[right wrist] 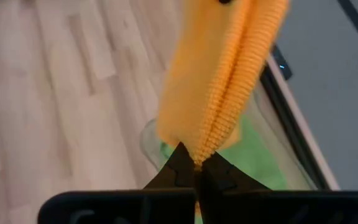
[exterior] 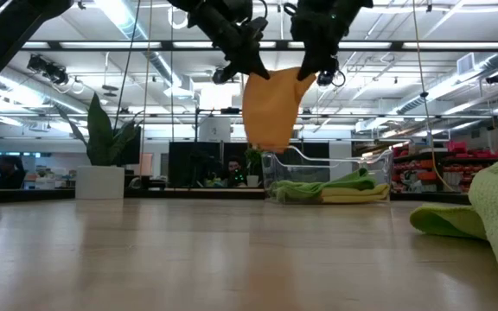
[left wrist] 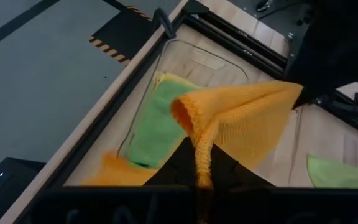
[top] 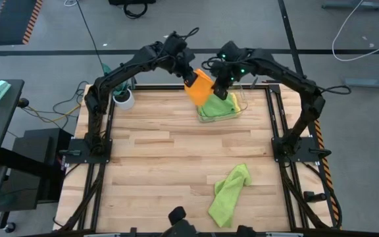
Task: Fold microfiber towels
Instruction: Stack the orange towel on top of the green towel in the transparent bin
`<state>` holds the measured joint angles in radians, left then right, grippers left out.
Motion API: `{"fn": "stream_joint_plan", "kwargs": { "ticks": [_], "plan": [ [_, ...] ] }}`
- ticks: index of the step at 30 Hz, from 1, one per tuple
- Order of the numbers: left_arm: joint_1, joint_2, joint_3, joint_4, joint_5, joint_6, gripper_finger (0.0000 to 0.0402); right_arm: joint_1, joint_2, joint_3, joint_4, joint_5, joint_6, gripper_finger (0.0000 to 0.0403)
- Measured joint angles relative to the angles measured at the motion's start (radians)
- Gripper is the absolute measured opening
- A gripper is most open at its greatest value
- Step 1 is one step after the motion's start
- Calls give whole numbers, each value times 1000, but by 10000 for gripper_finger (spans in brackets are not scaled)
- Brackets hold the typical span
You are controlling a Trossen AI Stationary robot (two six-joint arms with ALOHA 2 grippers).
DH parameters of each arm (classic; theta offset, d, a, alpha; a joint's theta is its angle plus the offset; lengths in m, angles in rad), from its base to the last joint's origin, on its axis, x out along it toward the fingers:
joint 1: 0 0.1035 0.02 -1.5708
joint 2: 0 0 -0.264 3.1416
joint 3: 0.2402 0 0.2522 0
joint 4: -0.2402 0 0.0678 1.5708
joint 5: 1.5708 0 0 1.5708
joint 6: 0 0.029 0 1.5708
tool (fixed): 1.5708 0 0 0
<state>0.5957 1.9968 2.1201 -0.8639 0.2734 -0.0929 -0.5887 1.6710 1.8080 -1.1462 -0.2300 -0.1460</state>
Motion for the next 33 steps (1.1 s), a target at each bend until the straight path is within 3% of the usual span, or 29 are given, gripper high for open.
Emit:
{"fn": "stream_joint_plan", "kwargs": {
  "ticks": [15, 23, 33],
  "plan": [
    [11, 0, 0, -11, 48, 31, 8, 75, 3, 0, 11, -65, 106, 0],
    [43, 3, -2, -24, 54, 36, 8, 93, 77, 0, 28, -70, 125, 0],
    [31, 85, -1, 17, 80, 27, 8, 27, 51, 2, -129, -12, 187, 0]
  ]
}}
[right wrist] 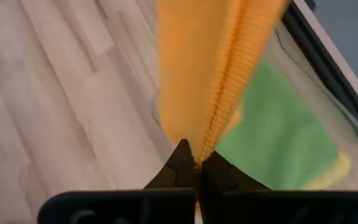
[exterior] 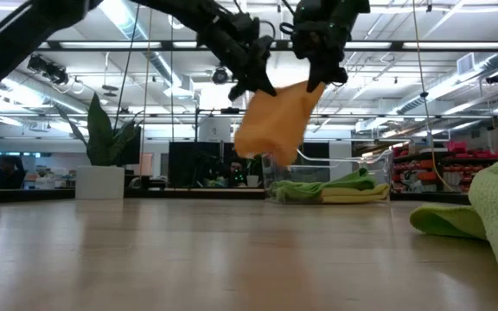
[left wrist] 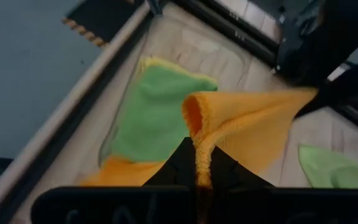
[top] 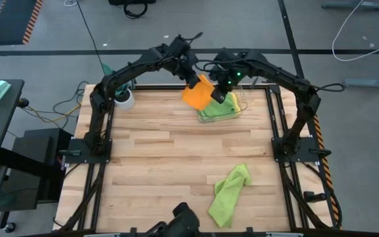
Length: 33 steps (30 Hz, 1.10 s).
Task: Fold microfiber towels
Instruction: Stack the orange towel on top of the green towel in the transparent bin
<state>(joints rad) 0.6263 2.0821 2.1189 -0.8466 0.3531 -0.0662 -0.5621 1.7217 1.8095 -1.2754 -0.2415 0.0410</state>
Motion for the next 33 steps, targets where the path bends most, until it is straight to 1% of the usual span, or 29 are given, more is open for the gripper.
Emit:
{"fn": "stream_joint_plan", "kwargs": {
  "ticks": [4, 7, 10, 13, 16, 20, 24, 29, 31, 33],
  "plan": [
    [-12, 64, 1, 49, 39, -2, 8, -12, -1, -3, -82, 11, 5, 0],
    [-16, 84, 1, 110, 52, -7, 8, -7, -3, -24, -85, 29, 12, 0],
    [-15, 91, 1, 133, 60, -8, 8, -4, -6, -77, -64, 32, 20, 0],
    [-8, 94, 2, 134, 68, -19, 8, 9, -10, -149, 11, 31, 37, 0],
    [0, 95, 4, 138, 66, -18, 8, 21, -41, -195, 131, 5, 58, 0],
    [2, 95, 5, 179, 65, -23, 8, 26, -108, -269, 225, 9, 94, 0],
    [7, 99, 6, 212, 80, -40, 8, -11, -209, -411, 365, -13, 190, 0],
    [2, 127, 6, 267, 114, -72, 8, -27, -313, -562, 451, -18, 263, 0],
    [1, 143, 8, 306, 140, -92, 8, -27, -332, -598, 466, -19, 281, 0],
    [-4, 159, 8, 310, 154, -105, 8, -23, -338, -626, 473, -23, 292, 0]
  ]
}}
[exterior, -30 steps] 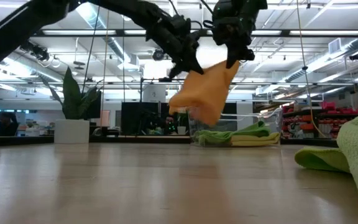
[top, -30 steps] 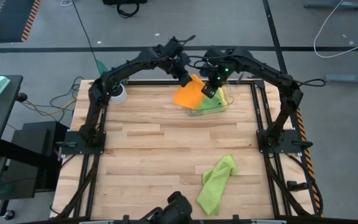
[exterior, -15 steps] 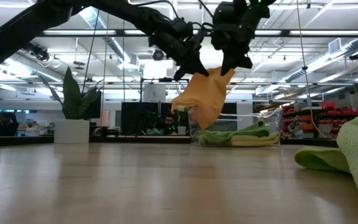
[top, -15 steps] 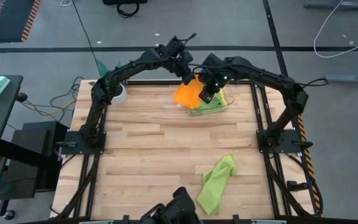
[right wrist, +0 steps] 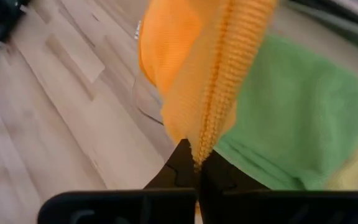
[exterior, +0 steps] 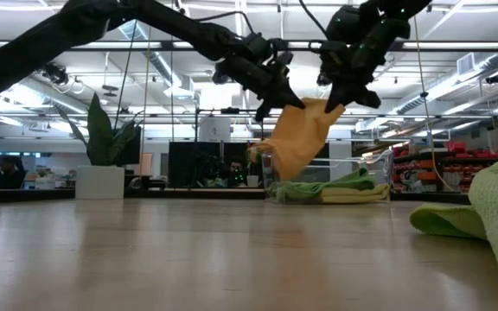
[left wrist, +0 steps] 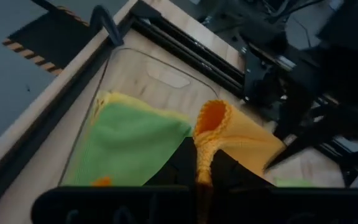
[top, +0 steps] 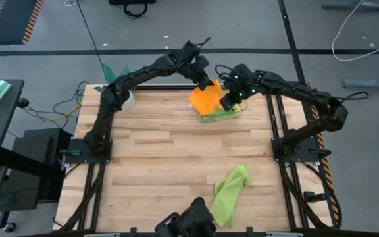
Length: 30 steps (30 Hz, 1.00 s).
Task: Fold microfiber towels
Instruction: Stack the orange towel on top of the green towel in the transparent bin
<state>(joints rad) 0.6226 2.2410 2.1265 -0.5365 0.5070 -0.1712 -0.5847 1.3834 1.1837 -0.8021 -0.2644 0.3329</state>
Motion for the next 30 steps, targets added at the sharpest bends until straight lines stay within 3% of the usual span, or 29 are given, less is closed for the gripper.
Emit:
{"fn": "stream_joint_plan", "kwargs": {
  "ticks": [10, 17, 30],
  "plan": [
    [-25, 74, 0, 54, -14, -28, 8, 4, 40, -63, 24, -17, 16, 0],
    [-34, 109, 0, 148, -37, -52, 8, -47, 32, -119, 40, -10, 42, 0],
    [-37, 168, 0, 181, -36, -58, 8, -96, 28, -203, 44, 6, 77, 0]
  ]
}}
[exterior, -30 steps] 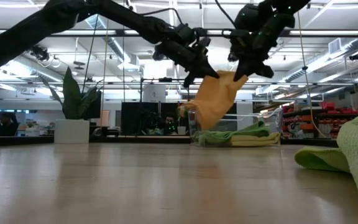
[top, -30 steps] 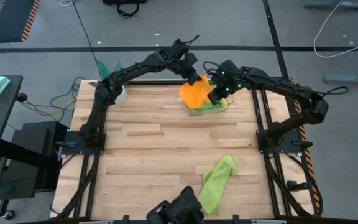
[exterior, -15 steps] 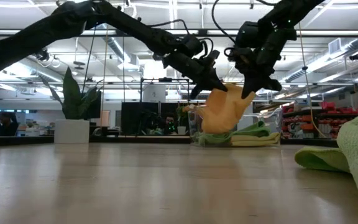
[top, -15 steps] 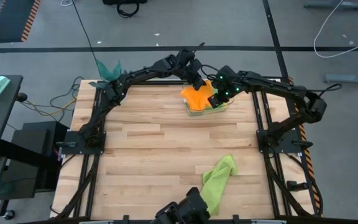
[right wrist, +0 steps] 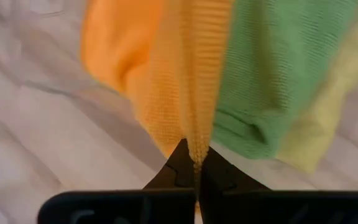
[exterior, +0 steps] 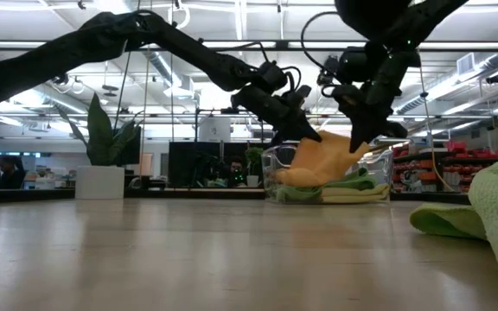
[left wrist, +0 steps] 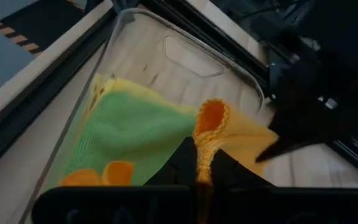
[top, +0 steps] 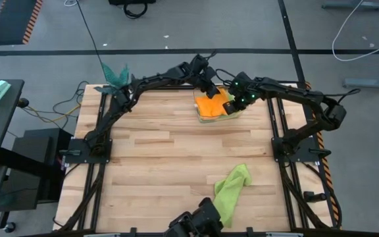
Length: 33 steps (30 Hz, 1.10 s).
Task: Fold microfiber towels
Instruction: Stack the orange towel on top of the green towel in the transparent bin
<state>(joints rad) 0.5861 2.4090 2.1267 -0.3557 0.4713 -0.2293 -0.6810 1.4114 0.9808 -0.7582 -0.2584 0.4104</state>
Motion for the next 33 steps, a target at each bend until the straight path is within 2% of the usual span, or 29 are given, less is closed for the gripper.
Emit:
{"fn": "stream_joint_plan", "kwargs": {
  "ticks": [7, 15, 19, 24, 30, 33],
  "plan": [
    [-5, 31, 1, 62, -20, -24, 10, -50, 0, -35, 21, -3, 16, 8],
    [19, 30, 9, 65, -95, -30, 64, -60, 2, -42, 5, -1, 13, 55],
    [19, 28, 38, 69, -75, -40, 85, -79, 2, -41, 13, 13, 5, 81],
    [22, 29, 105, 32, -64, -38, 107, -101, 2, -40, 18, 44, -2, 109],
    [20, 29, 229, -122, -57, 30, 118, -128, 2, -38, 22, 50, -24, 129],
    [20, -3, 218, -135, -51, 37, 116, -148, -2, -38, 22, 51, -48, 133]
  ]
}}
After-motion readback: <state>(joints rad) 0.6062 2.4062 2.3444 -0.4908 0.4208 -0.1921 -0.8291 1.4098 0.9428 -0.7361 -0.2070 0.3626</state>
